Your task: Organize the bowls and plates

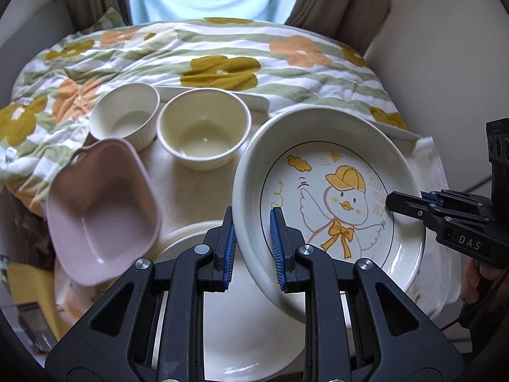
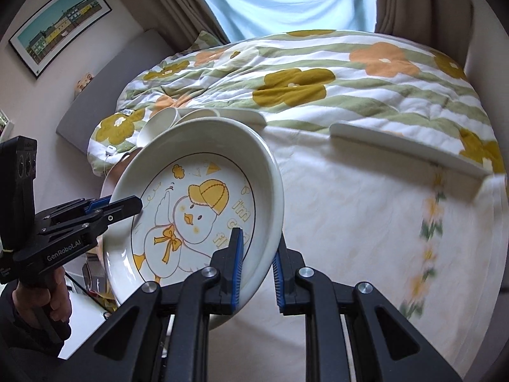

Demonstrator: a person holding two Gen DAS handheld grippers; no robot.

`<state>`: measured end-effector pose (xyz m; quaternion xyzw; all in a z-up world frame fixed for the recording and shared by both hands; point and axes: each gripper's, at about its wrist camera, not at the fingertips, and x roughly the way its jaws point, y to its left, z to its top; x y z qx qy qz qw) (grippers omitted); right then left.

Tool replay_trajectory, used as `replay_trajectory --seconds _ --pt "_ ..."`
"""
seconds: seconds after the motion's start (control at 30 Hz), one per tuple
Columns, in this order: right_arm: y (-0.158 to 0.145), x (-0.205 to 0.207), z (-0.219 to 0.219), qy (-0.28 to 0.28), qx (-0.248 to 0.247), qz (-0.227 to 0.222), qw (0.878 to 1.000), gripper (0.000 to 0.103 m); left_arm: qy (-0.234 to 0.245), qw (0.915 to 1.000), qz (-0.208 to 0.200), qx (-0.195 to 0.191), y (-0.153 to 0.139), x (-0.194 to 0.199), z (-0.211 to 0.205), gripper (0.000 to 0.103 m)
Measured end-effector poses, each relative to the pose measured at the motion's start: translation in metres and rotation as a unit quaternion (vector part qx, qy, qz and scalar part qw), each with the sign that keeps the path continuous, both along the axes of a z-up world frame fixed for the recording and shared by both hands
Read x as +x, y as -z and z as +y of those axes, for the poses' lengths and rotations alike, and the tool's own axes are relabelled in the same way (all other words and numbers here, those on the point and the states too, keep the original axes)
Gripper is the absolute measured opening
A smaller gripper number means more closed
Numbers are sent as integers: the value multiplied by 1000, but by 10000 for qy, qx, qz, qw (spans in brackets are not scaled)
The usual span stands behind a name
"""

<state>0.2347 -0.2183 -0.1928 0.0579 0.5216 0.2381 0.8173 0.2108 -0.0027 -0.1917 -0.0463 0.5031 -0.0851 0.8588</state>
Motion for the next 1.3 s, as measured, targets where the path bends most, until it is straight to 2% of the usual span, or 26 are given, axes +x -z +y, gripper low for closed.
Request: replay_trajectory --seconds 0.17,0.4,0.7,0.93,1.07,1.3 --pt "13 -41 26 407 54 225 9989 16 276 9995 126 -39 10 -27 30 18" --pt "33 -70 52 677 -52 422 9968 16 517 9976 445 -104 40 -47 58 18" --pt "45 -75 63 499 -209 276 9982 16 486 9966 647 -121 73 -54 68 18" --pt "49 -78 75 327 -357 292 9984 16 385 9968 706 -17 83 -55 70 18" --pt "47 -80 78 281 -470 236 9982 16 471 9963 660 270 86 -57 62 18" --pt "45 -81 84 181 -680 121 9974 16 732 9895 269 1218 83 -64 42 18"
